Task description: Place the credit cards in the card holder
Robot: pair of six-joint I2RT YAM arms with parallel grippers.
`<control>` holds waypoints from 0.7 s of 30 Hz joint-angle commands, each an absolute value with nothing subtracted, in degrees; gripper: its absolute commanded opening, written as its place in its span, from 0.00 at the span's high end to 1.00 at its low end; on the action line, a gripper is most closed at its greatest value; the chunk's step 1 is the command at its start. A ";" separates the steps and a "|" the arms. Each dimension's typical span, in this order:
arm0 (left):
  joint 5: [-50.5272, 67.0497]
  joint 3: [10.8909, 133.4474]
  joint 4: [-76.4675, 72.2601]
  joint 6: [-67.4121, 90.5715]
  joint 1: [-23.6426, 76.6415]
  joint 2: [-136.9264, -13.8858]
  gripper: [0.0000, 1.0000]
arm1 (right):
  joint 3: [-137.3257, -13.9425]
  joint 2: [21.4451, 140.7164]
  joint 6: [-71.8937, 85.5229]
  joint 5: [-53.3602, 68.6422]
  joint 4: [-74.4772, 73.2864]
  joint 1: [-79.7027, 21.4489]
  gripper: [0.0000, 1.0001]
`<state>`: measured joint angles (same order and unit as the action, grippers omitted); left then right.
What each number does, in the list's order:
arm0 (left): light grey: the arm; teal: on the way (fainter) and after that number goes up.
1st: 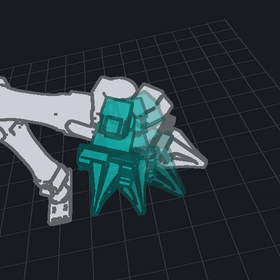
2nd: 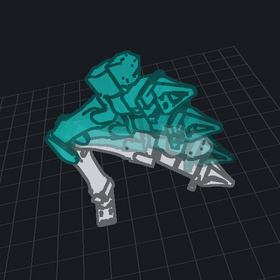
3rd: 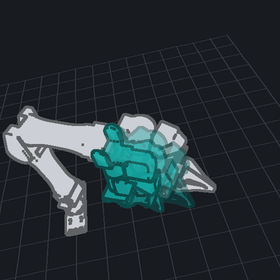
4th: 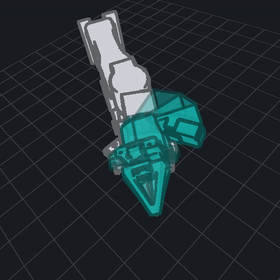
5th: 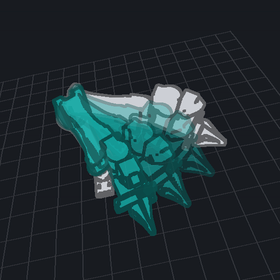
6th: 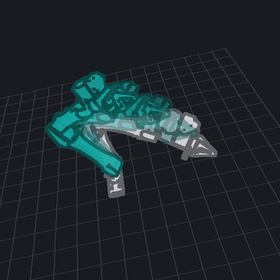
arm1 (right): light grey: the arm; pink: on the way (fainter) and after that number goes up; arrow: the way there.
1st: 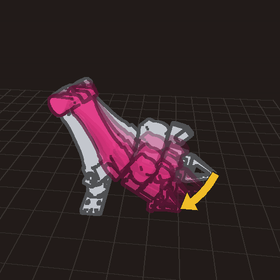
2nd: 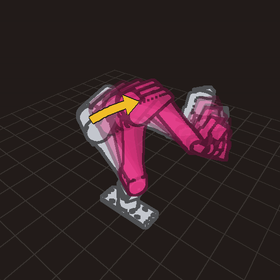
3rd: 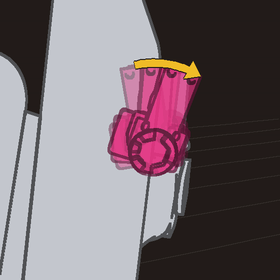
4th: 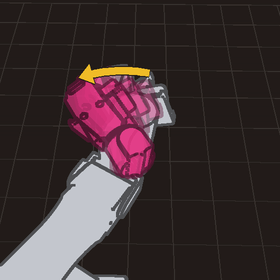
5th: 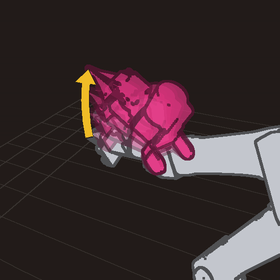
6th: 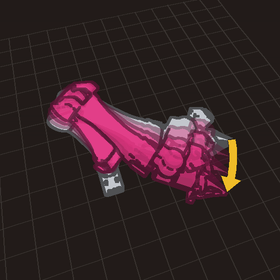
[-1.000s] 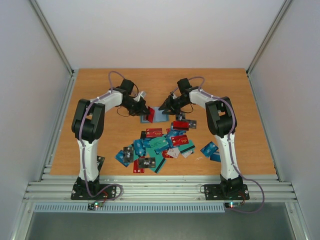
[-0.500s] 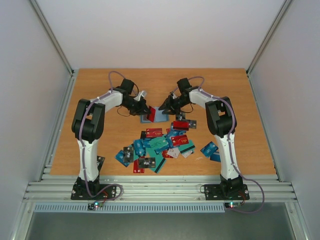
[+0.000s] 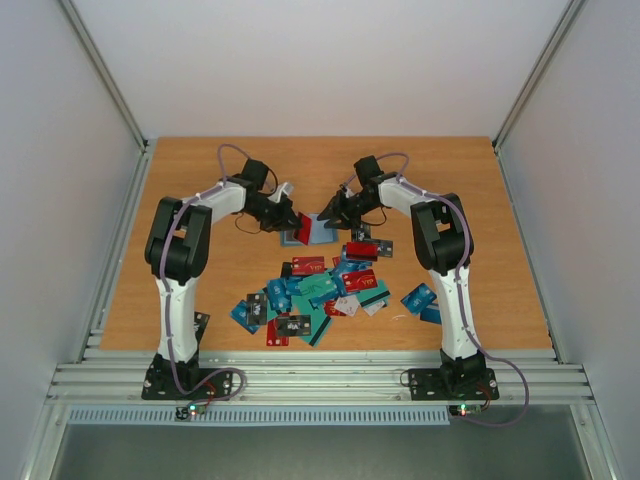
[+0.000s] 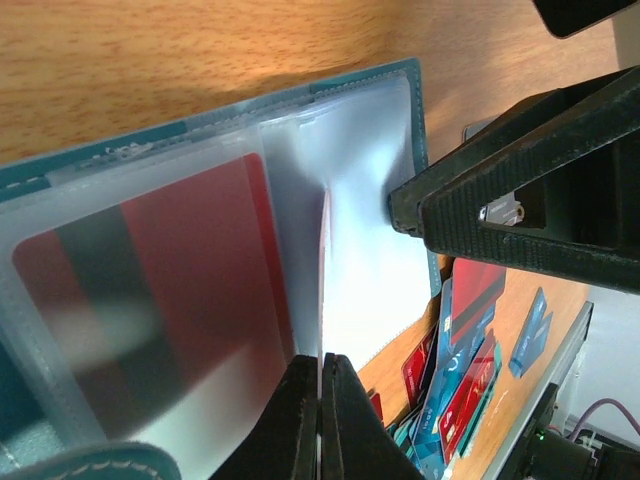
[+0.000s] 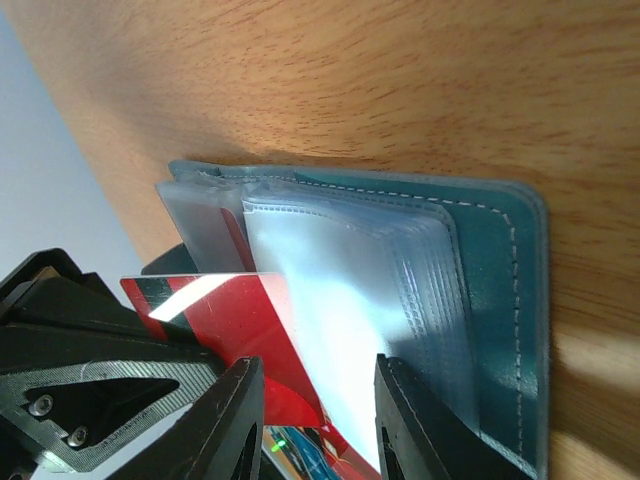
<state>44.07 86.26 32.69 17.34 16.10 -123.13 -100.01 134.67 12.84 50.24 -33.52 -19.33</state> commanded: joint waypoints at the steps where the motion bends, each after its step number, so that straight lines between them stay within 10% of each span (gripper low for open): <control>1: 45.52 87.04 30.10 18.14 16.04 -125.00 1.00 | -100.38 136.78 11.78 48.93 -35.60 -19.34 0.68; 21: 44.69 89.43 29.00 20.48 15.92 -127.21 1.00 | -101.34 135.50 9.35 48.54 -38.51 -19.34 0.67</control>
